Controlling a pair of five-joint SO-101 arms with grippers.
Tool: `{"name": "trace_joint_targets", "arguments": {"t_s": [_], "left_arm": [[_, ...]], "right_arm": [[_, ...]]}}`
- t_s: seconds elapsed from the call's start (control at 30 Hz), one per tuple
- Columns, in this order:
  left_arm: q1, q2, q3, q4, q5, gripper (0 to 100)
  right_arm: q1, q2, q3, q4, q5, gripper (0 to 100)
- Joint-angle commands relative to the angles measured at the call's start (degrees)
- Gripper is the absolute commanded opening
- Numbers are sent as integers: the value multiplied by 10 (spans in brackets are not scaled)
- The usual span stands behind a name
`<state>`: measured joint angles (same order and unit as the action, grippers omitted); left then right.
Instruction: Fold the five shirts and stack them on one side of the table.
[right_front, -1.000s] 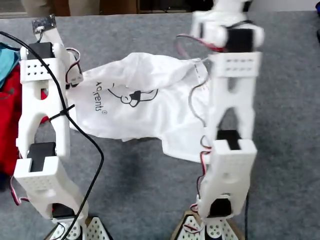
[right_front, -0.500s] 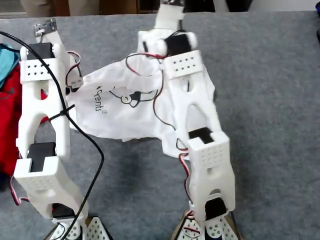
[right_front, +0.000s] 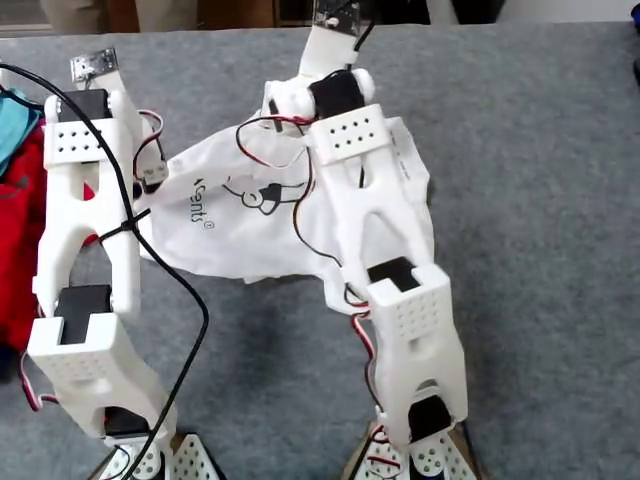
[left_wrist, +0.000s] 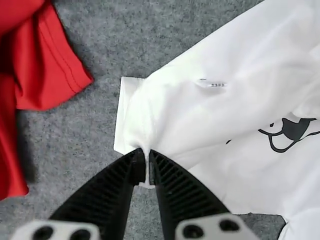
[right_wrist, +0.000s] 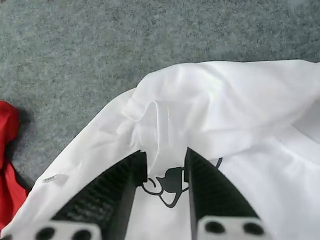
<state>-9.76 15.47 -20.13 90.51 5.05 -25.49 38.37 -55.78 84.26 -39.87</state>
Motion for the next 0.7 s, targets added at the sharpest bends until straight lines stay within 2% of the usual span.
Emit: {"name": "trace_joint_targets", "arguments": {"t_s": [0.0,0.37,0.67], "left_arm": [[4,-7,-2,5,-4,19],[4,-7,-2,5,-5,19],[4,-7,-3,4,-5,19]], "right_arm": [[-27,-2,1,0,-8,151],[-44,15,2,4,-30,113],[-40,87,-3,8,-30,113]]}}
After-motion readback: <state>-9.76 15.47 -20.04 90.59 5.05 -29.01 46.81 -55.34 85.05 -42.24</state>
